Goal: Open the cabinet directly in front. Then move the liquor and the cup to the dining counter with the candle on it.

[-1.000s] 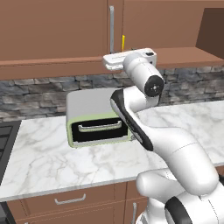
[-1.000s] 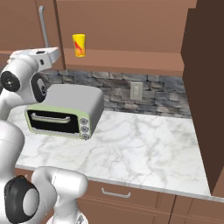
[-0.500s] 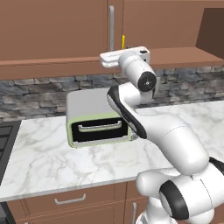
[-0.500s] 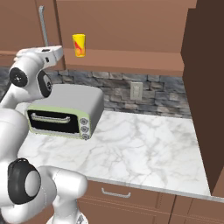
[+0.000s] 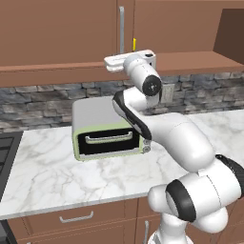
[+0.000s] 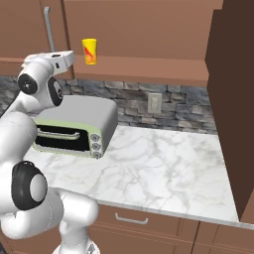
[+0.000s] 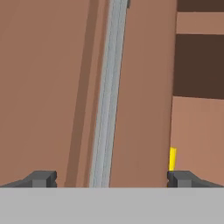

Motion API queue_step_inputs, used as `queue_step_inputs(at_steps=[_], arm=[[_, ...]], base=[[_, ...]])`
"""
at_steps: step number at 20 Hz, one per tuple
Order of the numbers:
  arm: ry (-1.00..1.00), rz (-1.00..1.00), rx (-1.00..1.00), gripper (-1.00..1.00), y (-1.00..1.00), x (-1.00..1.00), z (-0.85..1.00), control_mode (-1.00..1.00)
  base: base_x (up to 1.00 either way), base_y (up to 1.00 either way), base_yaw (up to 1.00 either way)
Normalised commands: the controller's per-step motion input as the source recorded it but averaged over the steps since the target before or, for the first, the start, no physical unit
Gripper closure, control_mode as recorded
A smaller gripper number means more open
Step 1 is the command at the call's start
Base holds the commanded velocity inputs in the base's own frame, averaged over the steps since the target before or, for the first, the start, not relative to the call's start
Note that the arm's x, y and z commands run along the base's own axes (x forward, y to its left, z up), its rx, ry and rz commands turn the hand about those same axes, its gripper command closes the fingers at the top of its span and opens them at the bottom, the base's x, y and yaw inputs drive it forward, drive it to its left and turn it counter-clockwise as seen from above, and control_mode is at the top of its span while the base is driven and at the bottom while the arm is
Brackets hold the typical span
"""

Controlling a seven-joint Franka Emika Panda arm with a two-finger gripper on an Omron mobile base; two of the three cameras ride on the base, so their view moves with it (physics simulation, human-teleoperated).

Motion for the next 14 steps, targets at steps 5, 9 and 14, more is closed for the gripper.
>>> queue_step_inputs(at_steps=[5, 9, 14], arm=[[0.00, 0.00, 0.00, -1.00, 0.10, 0.34, -0.06, -1.00], [0.00, 0.00, 0.00, -1.00, 0.15, 0.37, -0.10, -1.00], [0.00, 0.00, 0.00, -1.00, 0.16, 0.44, -0.08, -1.00]], base=[[0.00, 0.00, 0.00], [0.00, 0.00, 0.00], [0.00, 0.00, 0.00]])
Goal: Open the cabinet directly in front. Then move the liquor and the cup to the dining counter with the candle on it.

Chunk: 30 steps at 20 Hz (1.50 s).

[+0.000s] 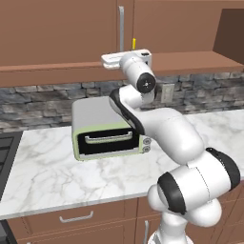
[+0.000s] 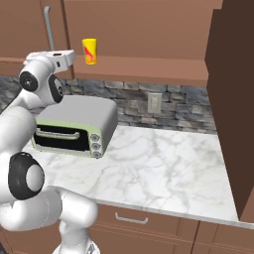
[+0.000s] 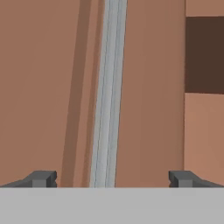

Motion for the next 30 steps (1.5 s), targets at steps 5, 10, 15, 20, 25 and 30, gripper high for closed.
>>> queue_step_inputs(at_steps=[5, 10, 15, 20, 25, 30], arm=[[0.00, 0.00, 0.00, 1.00, 0.18, 0.46, -0.12, -1.00], [0.01, 0.00, 0.00, 1.00, 0.02, 0.24, -0.01, -1.00], [-0.01, 0.00, 0.00, 1.00, 0.00, 0.00, 0.00, -1.00], [0.05, 0.00, 0.00, 1.00, 0.00, -0.16, 0.00, -1.00], [0.10, 0.00, -0.03, 1.00, 0.14, -0.88, 0.00, -1.00], [0.12, 0.00, -0.08, 1.00, 0.31, -1.00, -0.04, -1.00]], base=[[0.00, 0.00, 0.00], [0.00, 0.00, 0.00], [0.00, 0.00, 0.00], [0.00, 0.00, 0.00], [0.00, 0.00, 0.00], [0.00, 0.00, 0.00]])
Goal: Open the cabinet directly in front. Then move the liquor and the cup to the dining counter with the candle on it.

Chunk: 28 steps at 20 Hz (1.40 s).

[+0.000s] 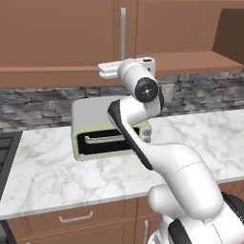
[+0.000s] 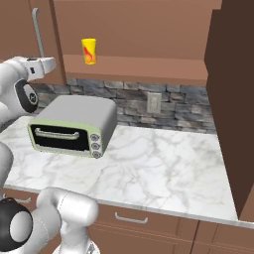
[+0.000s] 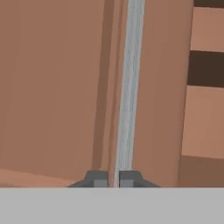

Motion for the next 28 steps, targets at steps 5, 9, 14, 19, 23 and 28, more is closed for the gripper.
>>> queue_step_inputs(at_steps=[5, 9, 14, 19, 23, 28], arm=[[0.15, 0.00, -0.09, 1.00, 0.40, -1.00, -0.11, -1.00], [0.17, 0.00, -0.10, 1.00, 0.51, -1.00, -0.16, -1.00], [0.16, 0.01, -0.09, 1.00, 0.54, -1.00, -0.16, -1.00], [0.03, 0.00, -0.03, 1.00, 0.15, -0.83, 0.00, -1.00], [0.00, 0.00, 0.00, 1.00, -0.12, -0.58, 0.17, -1.00], [0.00, 0.00, 0.00, 1.00, -0.42, -0.07, 0.21, -1.00]], base=[[0.00, 0.00, 0.00], [0.00, 0.00, 0.00], [0.00, 0.00, 0.00], [0.00, 0.00, 0.00], [0.00, 0.00, 0.00], [0.00, 0.00, 0.00]])
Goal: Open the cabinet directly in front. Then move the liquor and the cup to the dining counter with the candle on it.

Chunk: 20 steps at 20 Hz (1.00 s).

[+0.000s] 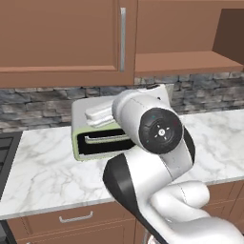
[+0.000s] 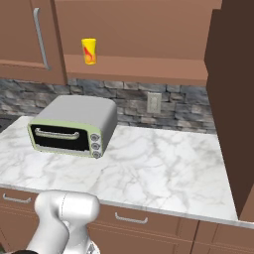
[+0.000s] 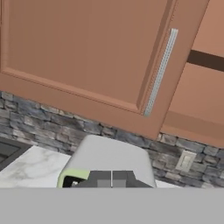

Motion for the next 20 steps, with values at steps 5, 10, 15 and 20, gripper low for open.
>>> queue_step_inputs(at_steps=[5, 10, 15, 20], arm=[[0.00, 0.00, 0.00, 1.00, -0.63, 0.03, 0.15, -1.00], [0.00, 0.00, 0.00, 1.00, -0.74, 0.11, 0.03, -1.00], [0.00, 0.00, 0.00, 1.00, -0.80, 0.05, 0.00, -1.00], [0.00, 0.02, 0.00, 1.00, -0.70, 0.06, 0.00, -1.00]], base=[[0.00, 0.00, 0.00], [0.00, 0.00, 0.00], [0.00, 0.00, 0.00], [0.00, 0.00, 0.00]])
